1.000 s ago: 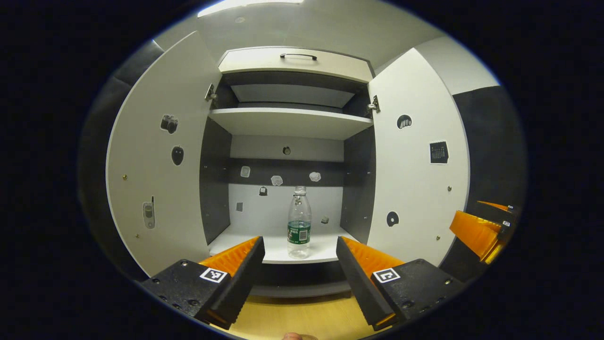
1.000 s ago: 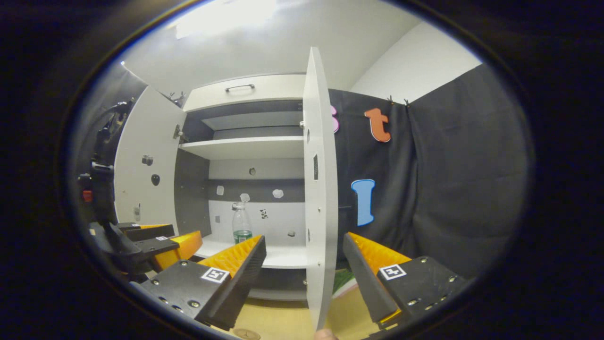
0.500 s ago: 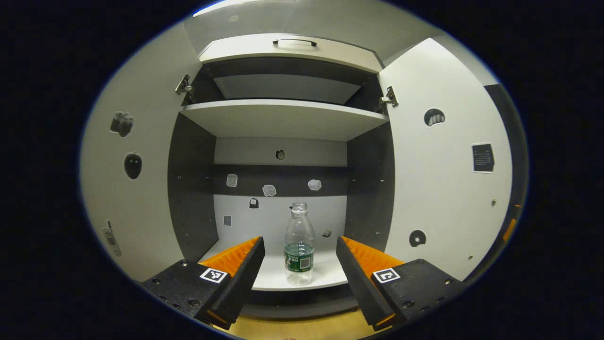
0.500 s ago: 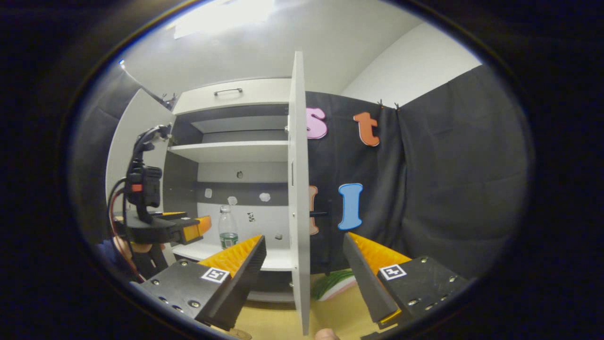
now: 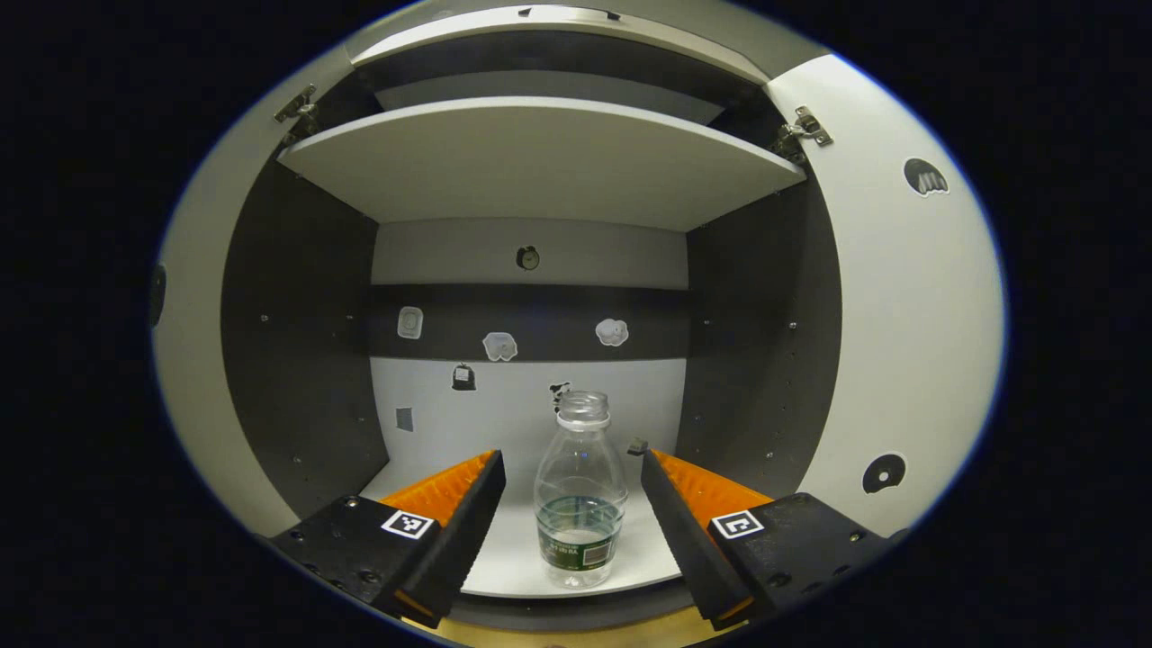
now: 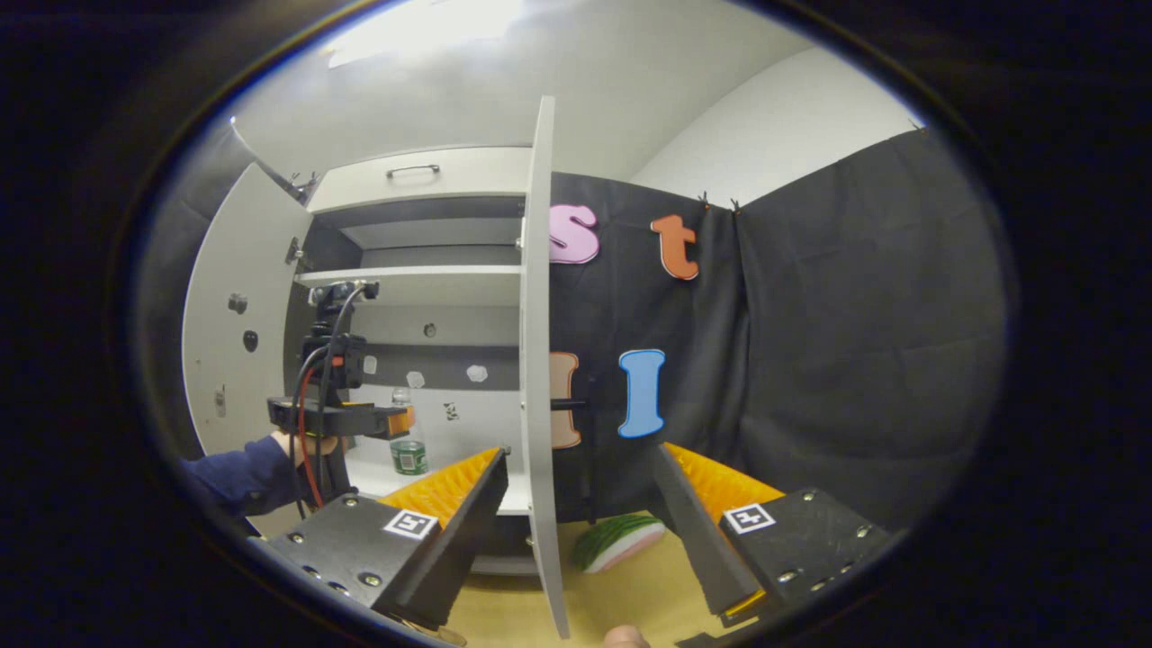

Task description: Grasp the bottle in the cabinet with the left hand and place it on the coaster, then close the right door with the right hand and the left door with the left hand.

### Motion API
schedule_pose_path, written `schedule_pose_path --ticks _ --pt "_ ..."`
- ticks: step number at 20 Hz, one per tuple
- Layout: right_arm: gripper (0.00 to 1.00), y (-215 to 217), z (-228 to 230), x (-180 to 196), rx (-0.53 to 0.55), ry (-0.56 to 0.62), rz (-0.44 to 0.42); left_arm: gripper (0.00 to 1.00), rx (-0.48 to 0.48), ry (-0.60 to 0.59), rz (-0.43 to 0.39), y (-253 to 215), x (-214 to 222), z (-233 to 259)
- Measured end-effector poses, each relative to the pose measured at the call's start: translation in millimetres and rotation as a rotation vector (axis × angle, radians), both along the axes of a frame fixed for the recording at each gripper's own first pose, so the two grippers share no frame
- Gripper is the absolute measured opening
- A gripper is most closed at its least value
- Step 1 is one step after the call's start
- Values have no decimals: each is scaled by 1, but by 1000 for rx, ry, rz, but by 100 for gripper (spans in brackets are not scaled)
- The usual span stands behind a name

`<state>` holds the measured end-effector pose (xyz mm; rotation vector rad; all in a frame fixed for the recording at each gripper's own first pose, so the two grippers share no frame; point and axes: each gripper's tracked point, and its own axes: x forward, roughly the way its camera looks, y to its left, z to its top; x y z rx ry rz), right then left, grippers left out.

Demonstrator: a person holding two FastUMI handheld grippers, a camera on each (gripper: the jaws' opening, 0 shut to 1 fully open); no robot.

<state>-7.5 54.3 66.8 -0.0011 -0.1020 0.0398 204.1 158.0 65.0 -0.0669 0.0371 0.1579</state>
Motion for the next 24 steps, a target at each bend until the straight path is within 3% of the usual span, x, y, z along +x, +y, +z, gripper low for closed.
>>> schedule_pose_path --ticks 5,7,8,13,24 --pt "100 -11 -1 -3 7 -5 -24 95 23 34 -13 9 25 -9" --pt "100 -14 -3 -4 10 -7 -30 89 24 53 -34 8 31 -15" --pt "100 -16 -3 -5 11 -7 -34 77 29 50 -35 9 31 -14" --pt "100 -30 -1 -10 24 -23 -48 73 18 41 -80 8 26 -13" --pt "100 -54 0 -22 19 -20 -43 72 -21 -12 -207 -18 -69 -5"
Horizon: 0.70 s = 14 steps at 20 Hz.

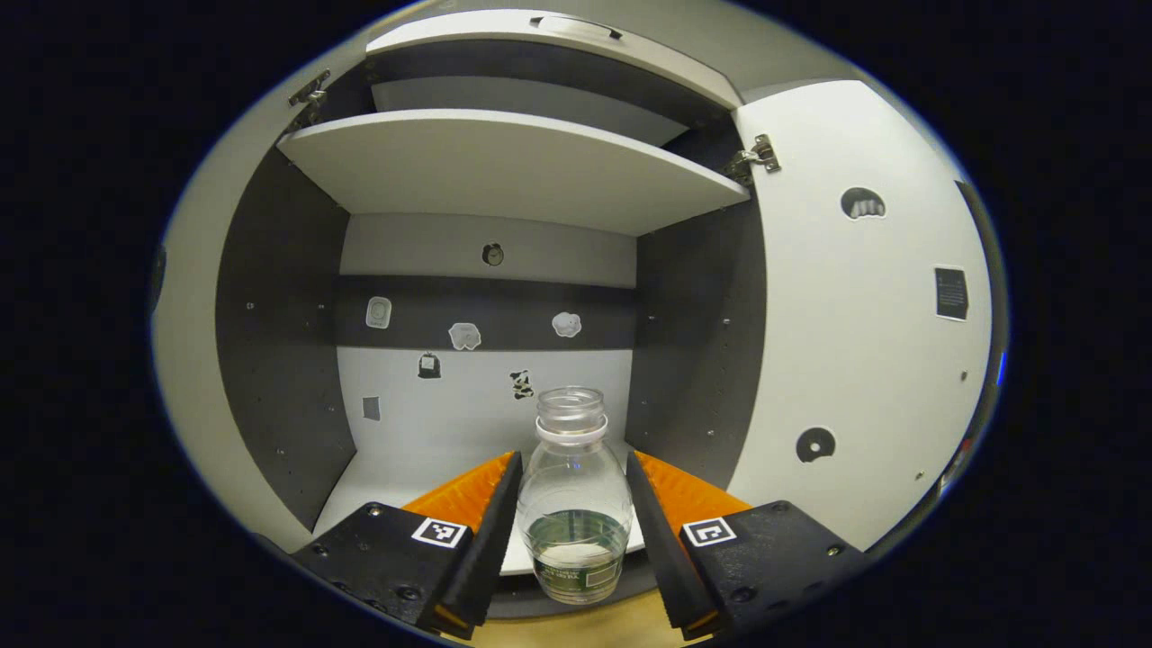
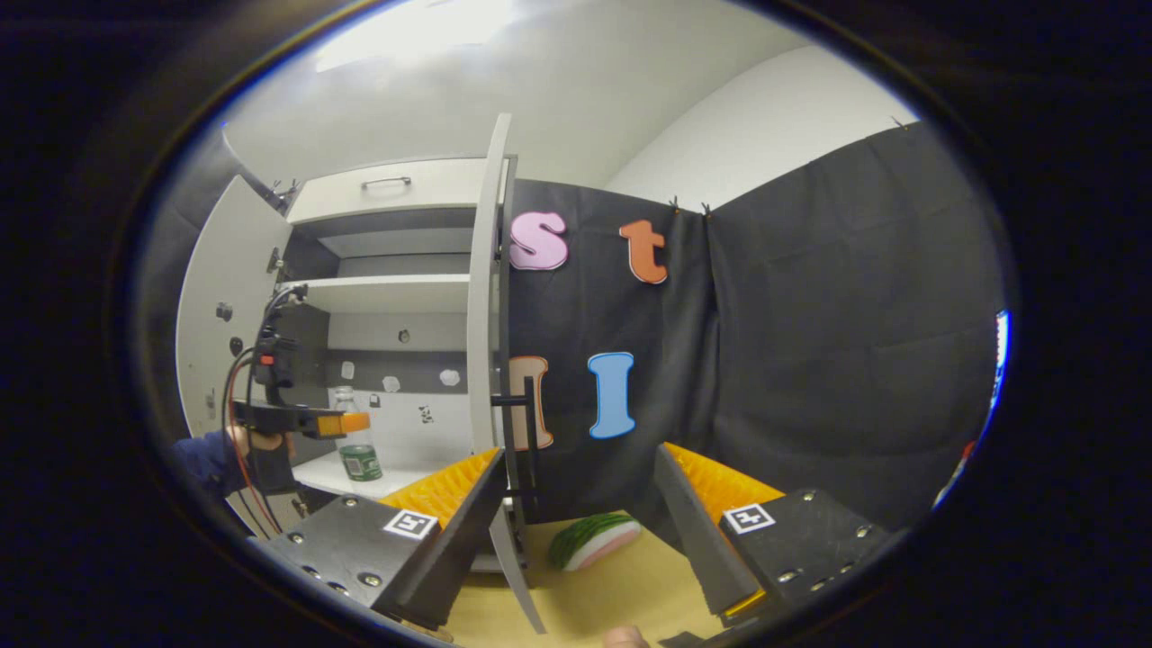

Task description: Grasp the bottle in the cabinet with the left hand and place it on the coaster, then close the right door with the right hand and the left door with the left hand.

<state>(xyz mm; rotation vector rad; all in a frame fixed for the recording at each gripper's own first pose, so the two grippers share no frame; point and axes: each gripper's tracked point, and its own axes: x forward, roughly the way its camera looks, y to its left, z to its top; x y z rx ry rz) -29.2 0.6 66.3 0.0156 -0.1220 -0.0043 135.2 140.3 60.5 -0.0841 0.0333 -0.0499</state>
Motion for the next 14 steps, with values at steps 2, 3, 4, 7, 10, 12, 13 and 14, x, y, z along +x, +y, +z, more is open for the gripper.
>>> schedule_pose_path --ticks 2,3,4,7,10,12,13,14 --pt "100 -1 3 0 -5 -4 11 73 6 17 -13 -5 -20 -15" --pt "100 -1 4 0 -7 -7 17 73 9 27 -22 -7 -29 -25" --pt "100 -2 6 0 -10 -11 22 72 8 39 -36 -11 -37 -37" --pt "99 -4 11 2 -16 -18 29 72 -29 78 -73 -22 -60 -75" --pt "99 -9 15 3 -26 -24 28 73 -41 134 -91 -30 -78 -117" --pt "99 -12 18 4 -29 -29 25 73 -46 180 -99 -35 -88 -148" --pt "99 -14 20 4 -30 -32 20 73 -57 204 -107 -39 -93 -163" --pt "99 -16 20 3 -33 -34 14 73 -72 225 -112 -42 -98 -178"
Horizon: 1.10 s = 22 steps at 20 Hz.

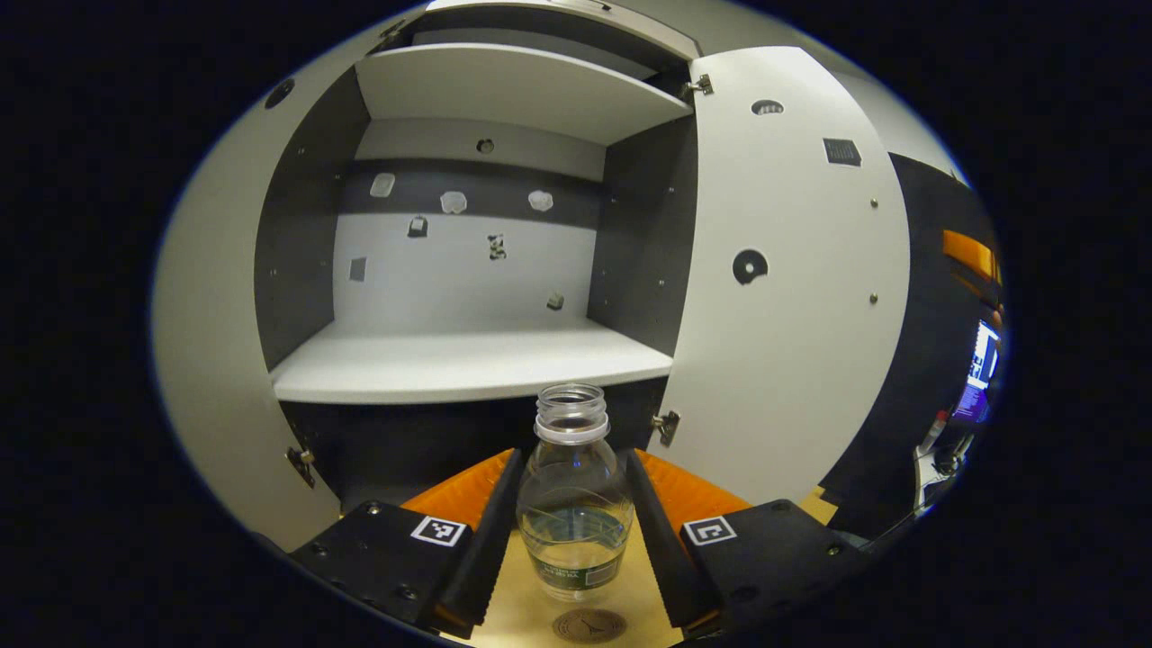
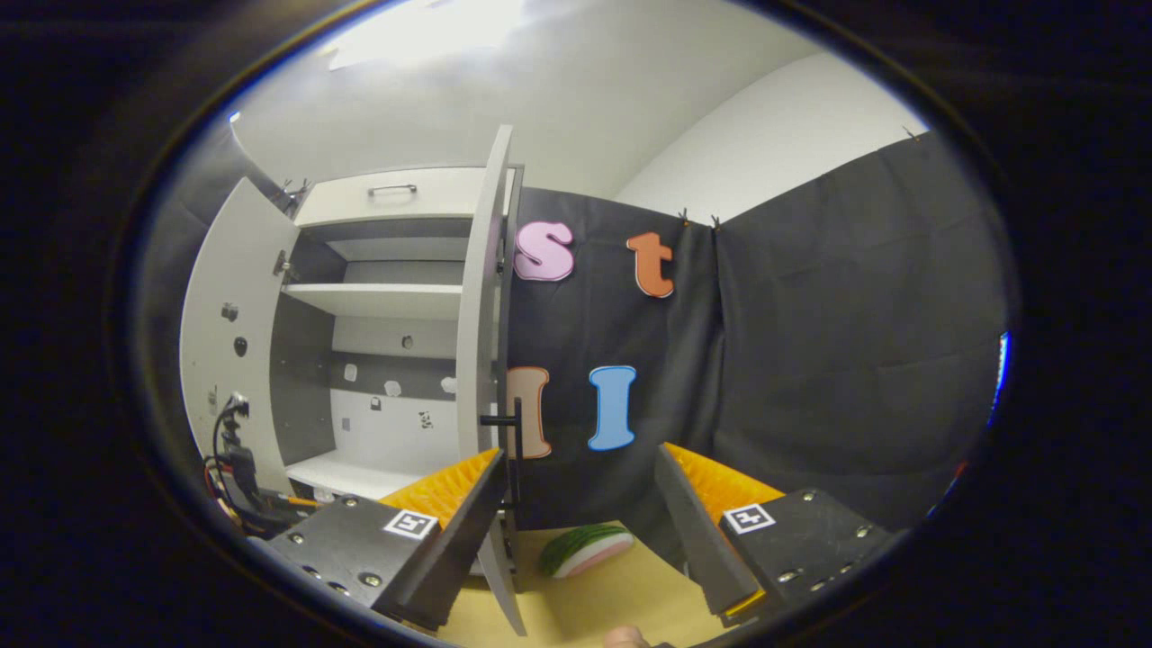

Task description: Grasp the bottle in the cabinet with the left hand and place it on the coaster, then close the right door with the right hand and the left door with the left hand.

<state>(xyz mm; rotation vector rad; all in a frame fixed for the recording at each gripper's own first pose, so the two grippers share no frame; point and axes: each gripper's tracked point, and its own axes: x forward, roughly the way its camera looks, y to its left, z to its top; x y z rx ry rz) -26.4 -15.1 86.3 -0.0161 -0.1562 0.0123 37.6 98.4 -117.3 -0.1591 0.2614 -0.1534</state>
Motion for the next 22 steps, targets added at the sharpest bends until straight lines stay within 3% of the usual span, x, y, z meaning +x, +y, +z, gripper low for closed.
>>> schedule_pose_path --ticks 4,12,22 --pt "99 -11 3 -5 -13 -3 -25 73 -51 118 4 -7 -14 -60" --pt "99 -23 7 -11 -30 -4 -63 74 -65 216 17 -10 -28 -129" --pt "99 -24 6 -8 -61 3 -69 74 -42 226 19 -16 -36 -160"
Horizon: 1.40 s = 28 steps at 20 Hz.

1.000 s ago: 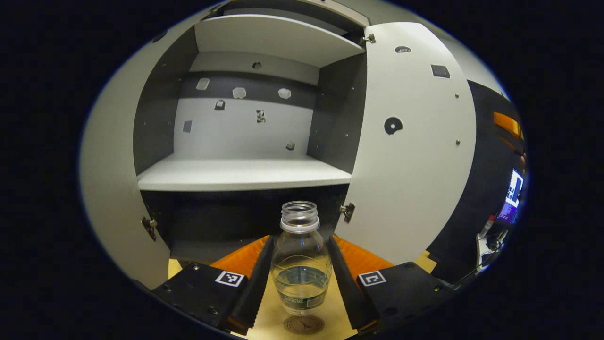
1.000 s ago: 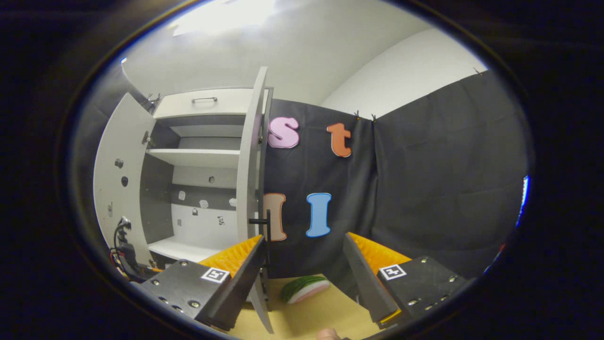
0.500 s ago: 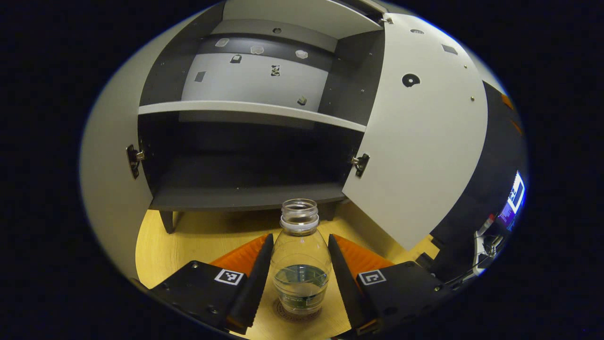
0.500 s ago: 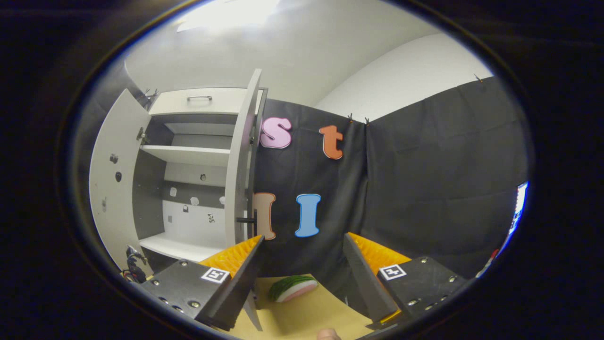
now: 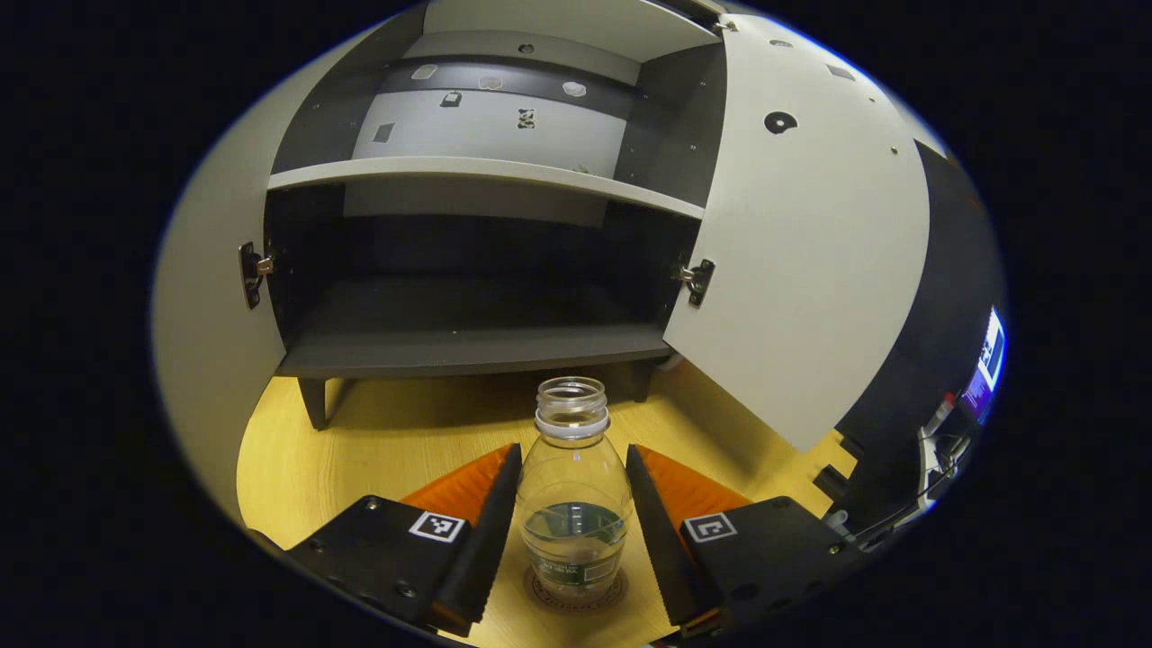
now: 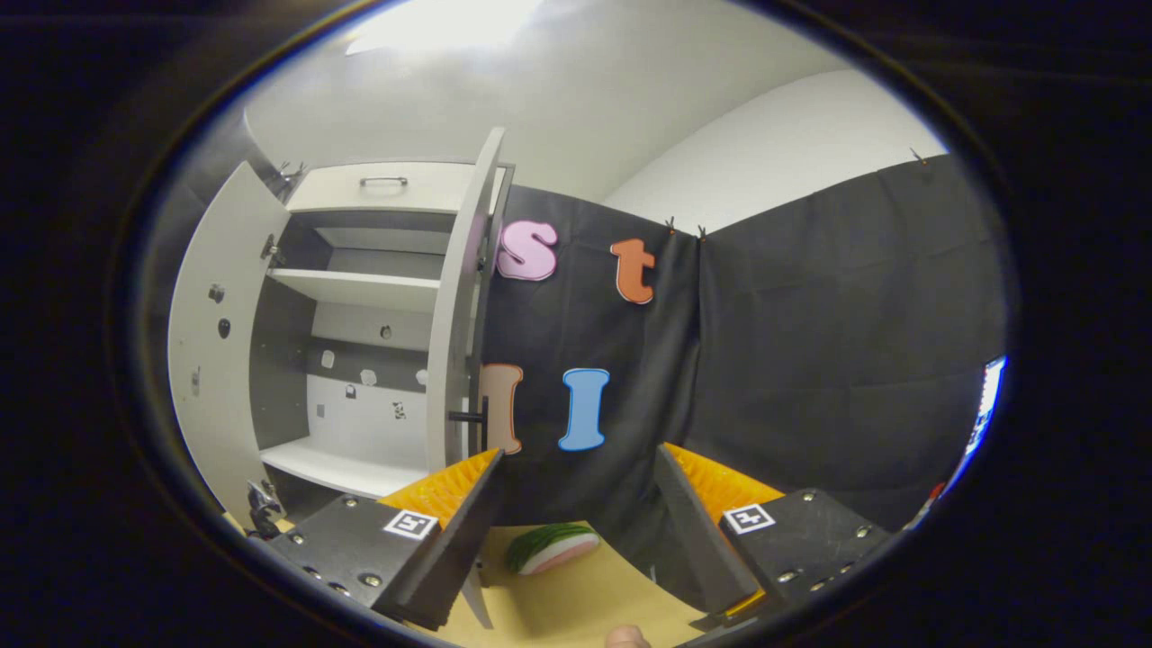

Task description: Grasp the bottle in the cabinet with the left hand and place it on the coaster, then close the right door with the right hand and the left door with the left hand.

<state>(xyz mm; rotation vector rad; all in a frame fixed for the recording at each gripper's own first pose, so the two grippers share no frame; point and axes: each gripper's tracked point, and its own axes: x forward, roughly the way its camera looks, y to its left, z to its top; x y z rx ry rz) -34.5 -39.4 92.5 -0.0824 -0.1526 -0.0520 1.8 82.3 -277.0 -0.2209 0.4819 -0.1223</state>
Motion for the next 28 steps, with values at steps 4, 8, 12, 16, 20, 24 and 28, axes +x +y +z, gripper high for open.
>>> schedule_pose_path --ticks 4,8,12,16,20,24,28 --pt "99 3 -2 4 -2 4 6 75 3 -40 7 -3 -4 4" --pt "100 8 -5 8 -1 6 20 74 21 -33 -1 -6 -18 6" --pt "100 12 -7 12 2 6 35 74 29 -28 -7 -7 -30 8" --pt "100 12 -9 15 9 10 43 77 20 -19 10 -6 -40 8" --pt "100 14 -10 18 12 13 53 74 33 -11 7 -9 -49 8" --pt "100 16 -8 20 10 8 58 78 48 9 -13 -16 -53 6" --pt "100 13 -10 20 10 10 52 93 60 15 -8 -20 -52 5"
